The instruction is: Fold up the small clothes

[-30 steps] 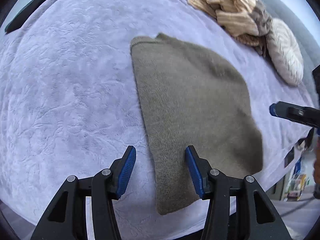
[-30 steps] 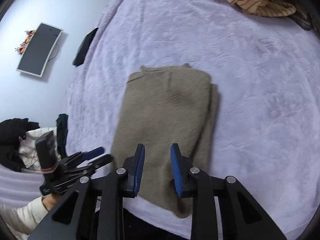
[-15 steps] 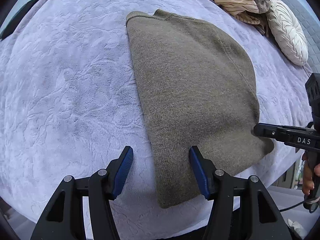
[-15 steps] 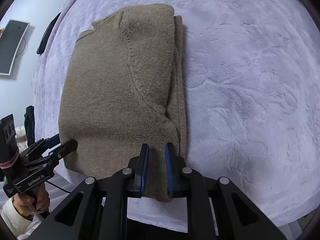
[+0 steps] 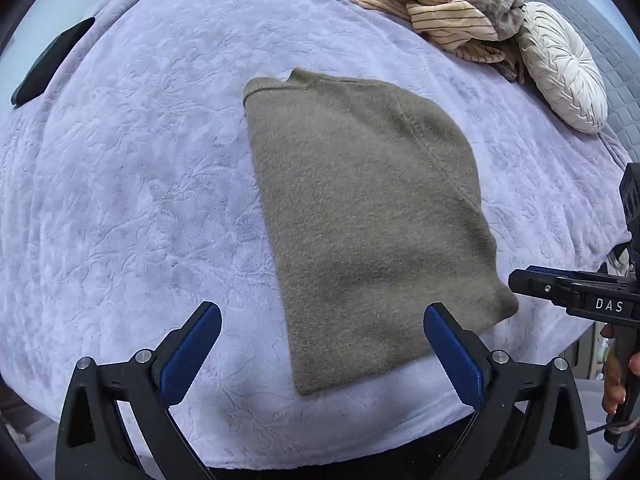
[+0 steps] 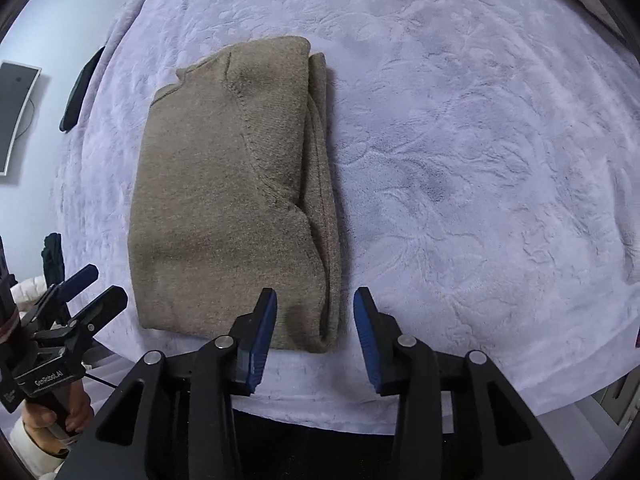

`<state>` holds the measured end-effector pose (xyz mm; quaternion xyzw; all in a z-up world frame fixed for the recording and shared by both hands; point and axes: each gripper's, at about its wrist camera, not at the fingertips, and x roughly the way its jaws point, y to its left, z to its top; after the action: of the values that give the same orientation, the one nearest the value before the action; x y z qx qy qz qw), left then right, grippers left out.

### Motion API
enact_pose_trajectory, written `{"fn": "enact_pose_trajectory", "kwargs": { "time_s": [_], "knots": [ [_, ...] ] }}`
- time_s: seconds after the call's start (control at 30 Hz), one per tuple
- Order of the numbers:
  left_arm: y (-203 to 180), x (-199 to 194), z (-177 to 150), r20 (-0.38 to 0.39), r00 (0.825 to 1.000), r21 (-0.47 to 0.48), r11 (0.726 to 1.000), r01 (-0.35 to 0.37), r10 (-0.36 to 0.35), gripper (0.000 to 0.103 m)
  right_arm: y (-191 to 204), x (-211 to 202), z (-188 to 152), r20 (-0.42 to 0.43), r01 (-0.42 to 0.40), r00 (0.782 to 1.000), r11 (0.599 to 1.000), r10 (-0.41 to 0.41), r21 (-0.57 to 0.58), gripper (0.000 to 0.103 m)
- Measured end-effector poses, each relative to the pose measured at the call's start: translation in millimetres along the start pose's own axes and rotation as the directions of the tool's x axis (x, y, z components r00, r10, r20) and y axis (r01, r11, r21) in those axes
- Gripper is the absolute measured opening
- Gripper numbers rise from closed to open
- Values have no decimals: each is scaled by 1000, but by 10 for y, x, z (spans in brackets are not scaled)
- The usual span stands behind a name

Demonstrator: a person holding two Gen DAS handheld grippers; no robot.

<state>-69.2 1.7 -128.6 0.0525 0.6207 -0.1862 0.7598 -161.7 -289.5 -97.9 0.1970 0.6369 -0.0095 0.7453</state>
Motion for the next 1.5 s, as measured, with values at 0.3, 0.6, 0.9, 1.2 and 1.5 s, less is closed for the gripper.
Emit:
{"fn": "enact_pose_trajectory", "kwargs": {
  "time_s": [0.3, 0.6, 0.9, 1.2, 1.5],
  "knots": [
    [-52, -129, 75, 10, 999, -39, 998, -43, 44, 101, 411, -187, 64, 33, 45, 998, 998, -44, -32, 81],
    [-21, -109, 115, -29, 989, -56, 987, -148, 147, 101, 561, -309, 83, 70, 150, 987, 986, -145, -76, 103],
    [29, -104, 131, -42, 989, -89, 985, -145, 142, 101, 645, -320, 114, 78, 192, 980, 977, -185, -91, 103],
    [69, -120, 167, -35, 985, -92, 981, -171, 169, 101, 709, -297, 170, 57, 204, 978, 976, -201, -70, 103],
    [87, -107, 191, -42, 979, -92, 975, -204, 201, 101, 741, -282, 217, 59, 246, 969, 966, -242, -77, 103]
  ]
}}
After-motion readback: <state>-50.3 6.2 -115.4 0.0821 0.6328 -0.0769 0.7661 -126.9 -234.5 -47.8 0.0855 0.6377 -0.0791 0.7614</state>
